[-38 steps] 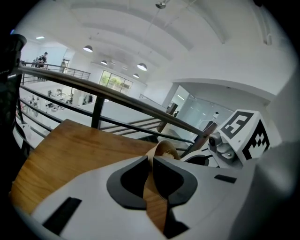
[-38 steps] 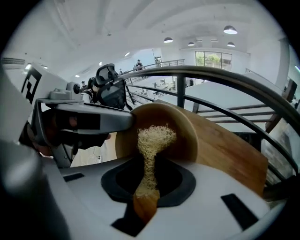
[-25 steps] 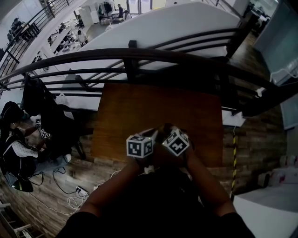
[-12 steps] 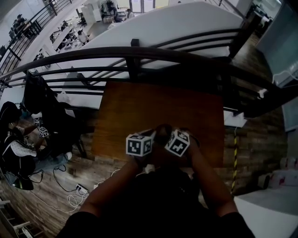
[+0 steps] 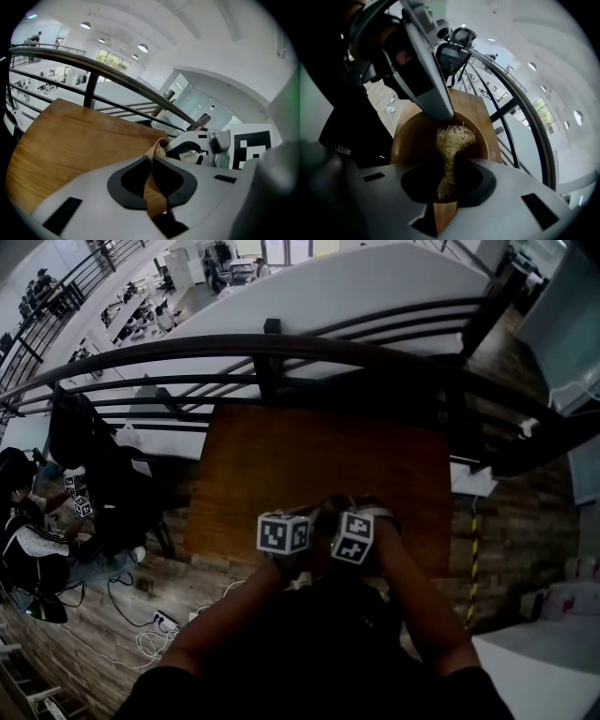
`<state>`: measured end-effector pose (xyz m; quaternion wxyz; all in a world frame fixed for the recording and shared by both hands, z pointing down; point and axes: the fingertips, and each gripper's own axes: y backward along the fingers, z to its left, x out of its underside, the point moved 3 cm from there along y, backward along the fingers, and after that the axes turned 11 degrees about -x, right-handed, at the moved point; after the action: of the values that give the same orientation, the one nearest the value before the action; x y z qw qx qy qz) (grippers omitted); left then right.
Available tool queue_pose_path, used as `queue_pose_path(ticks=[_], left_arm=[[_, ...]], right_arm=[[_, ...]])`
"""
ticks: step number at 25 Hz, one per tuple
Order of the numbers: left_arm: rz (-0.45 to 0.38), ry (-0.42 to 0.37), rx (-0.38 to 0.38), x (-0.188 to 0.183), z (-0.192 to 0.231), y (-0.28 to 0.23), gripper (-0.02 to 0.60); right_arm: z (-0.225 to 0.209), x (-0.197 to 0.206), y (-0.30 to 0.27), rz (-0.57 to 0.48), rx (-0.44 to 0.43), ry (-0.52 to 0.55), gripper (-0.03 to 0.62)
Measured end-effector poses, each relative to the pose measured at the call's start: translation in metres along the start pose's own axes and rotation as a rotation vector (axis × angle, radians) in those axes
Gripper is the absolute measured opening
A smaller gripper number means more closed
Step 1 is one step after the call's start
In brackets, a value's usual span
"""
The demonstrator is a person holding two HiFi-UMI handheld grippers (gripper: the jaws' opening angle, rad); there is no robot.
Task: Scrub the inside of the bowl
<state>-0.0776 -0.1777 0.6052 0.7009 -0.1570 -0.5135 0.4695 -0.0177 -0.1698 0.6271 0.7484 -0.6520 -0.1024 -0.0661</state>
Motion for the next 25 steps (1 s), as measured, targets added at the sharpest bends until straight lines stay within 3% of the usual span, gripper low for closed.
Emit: queue_pose_path(ticks=[7,10,19,25], left_arm=[[-0.079,0.036,-0.023,-0.015,-0.002,0.004,0.031],[-0.112,0.045,-0.034,-0.014,-0.003,0.004,0.034],[-0.102,0.1,-0.026,0.001,-0.008,-0.011,0.034],[-0.067,0.127,-0.047,0.006,0.001,-0.036,0.02]], right_arm=[[-0.007,0.017,-0.002,-0.173,-0.127,-0.563,0.069],[-0.004,0.019,-0.004,-0.268,-0.215,-0.758,0.069],[0.002,0.018,0.007,-0.612,-0.488,-1.078,0.069],[-0.009,0.058,0.021,-0.738,-0.443,-1.168,0.071]])
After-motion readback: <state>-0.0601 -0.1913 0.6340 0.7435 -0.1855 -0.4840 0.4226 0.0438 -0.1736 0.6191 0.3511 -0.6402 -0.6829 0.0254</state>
